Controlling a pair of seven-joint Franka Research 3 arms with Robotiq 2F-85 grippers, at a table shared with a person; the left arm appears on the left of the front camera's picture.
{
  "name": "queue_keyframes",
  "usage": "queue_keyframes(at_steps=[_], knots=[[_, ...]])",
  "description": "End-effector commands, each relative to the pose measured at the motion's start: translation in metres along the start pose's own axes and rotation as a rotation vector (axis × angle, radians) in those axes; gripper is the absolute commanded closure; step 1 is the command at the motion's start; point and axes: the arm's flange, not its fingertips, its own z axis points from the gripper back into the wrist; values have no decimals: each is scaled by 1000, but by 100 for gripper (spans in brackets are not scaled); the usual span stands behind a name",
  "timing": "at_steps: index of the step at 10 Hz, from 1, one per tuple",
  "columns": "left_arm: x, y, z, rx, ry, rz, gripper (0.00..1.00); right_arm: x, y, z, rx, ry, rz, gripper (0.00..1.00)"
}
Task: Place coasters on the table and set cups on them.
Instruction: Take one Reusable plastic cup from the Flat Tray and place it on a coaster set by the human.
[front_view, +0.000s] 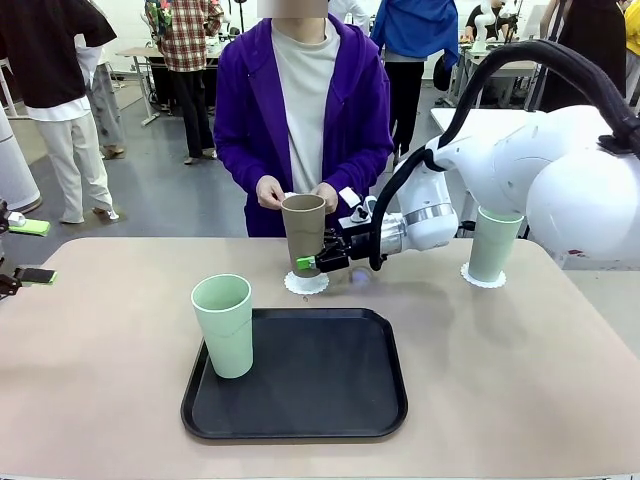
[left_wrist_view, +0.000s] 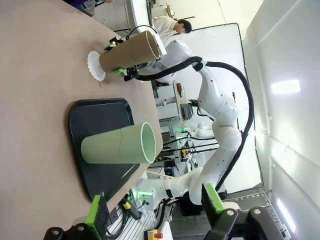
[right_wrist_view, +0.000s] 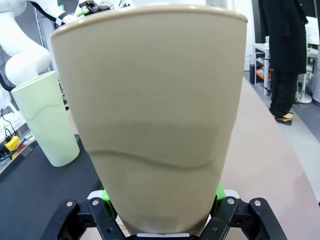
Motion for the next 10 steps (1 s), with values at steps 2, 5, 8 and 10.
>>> queue_keyframes(at_steps=[2,5,8,10], knots=[[-1,0,1,-10,-6,-13,0,-2,-13,0,29,7,24,22],[-1,0,1,-10,-6,-13,0,-9,-17,-5,36,0,28,22],[-1,0,1,-10,-6,-13,0,-14,-18,-5,42,-3,48,22],[-1,0,1,-10,-6,-13,0,-17,-18,-5,44,0,45,22]])
